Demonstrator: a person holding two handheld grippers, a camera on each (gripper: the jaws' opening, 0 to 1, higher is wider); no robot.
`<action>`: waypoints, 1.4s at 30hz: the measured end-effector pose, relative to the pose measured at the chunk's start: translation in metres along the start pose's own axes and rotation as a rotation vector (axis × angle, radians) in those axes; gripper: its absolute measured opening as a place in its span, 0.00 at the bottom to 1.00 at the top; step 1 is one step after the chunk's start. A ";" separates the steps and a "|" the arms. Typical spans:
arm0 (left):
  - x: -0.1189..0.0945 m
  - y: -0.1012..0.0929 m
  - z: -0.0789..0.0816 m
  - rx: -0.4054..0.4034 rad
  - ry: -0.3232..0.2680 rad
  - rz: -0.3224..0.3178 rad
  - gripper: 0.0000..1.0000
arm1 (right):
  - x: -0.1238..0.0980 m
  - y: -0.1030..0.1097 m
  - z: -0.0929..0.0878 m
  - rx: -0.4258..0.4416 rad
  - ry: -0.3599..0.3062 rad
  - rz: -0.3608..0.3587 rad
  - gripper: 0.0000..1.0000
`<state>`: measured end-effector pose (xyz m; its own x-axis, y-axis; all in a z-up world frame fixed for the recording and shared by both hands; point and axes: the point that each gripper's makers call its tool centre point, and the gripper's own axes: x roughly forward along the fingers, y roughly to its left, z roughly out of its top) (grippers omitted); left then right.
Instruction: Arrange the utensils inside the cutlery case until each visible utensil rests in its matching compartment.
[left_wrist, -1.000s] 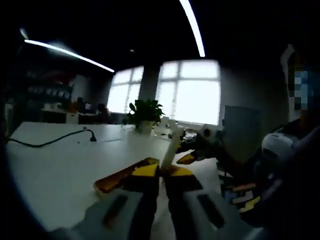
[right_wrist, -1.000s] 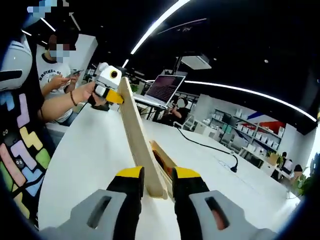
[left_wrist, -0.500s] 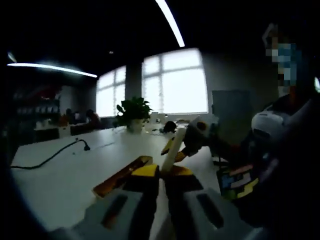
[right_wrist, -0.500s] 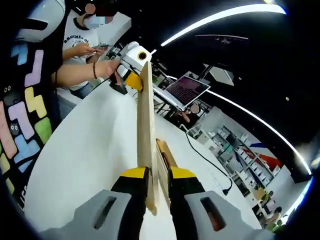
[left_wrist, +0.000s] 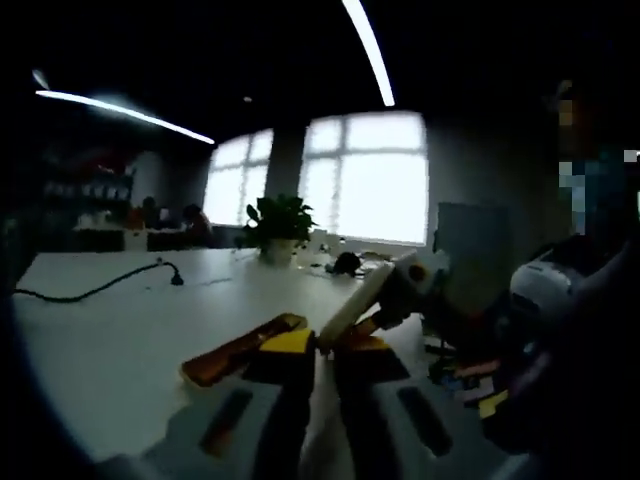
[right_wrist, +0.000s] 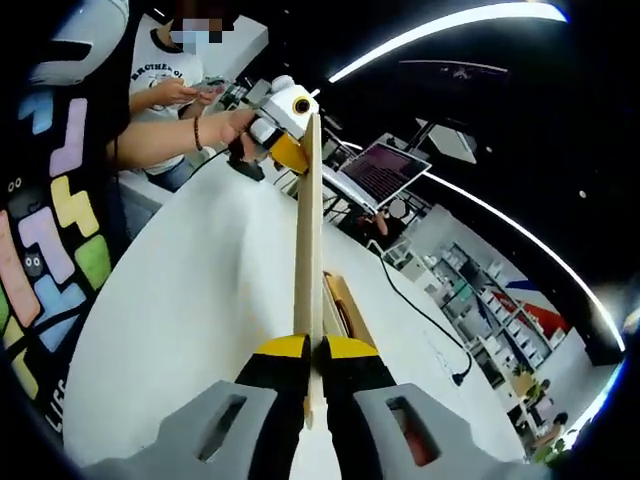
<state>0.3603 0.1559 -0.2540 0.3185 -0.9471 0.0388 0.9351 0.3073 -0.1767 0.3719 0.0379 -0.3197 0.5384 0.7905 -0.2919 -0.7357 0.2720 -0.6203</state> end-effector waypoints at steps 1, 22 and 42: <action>0.000 0.001 0.001 -0.007 -0.003 -0.002 0.07 | 0.000 0.000 0.000 -0.002 -0.002 -0.005 0.03; -0.005 0.022 0.019 -0.429 -0.154 0.029 0.52 | -0.032 -0.062 0.013 -0.405 0.139 -0.411 0.03; 0.031 0.040 0.001 -0.972 -0.279 -0.049 0.23 | -0.030 -0.069 0.009 -0.713 0.266 -0.487 0.03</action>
<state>0.4081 0.1394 -0.2588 0.4248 -0.8628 0.2741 0.4559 -0.0577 -0.8881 0.4034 0.0004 -0.2615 0.8662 0.4994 0.0168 -0.0203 0.0687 -0.9974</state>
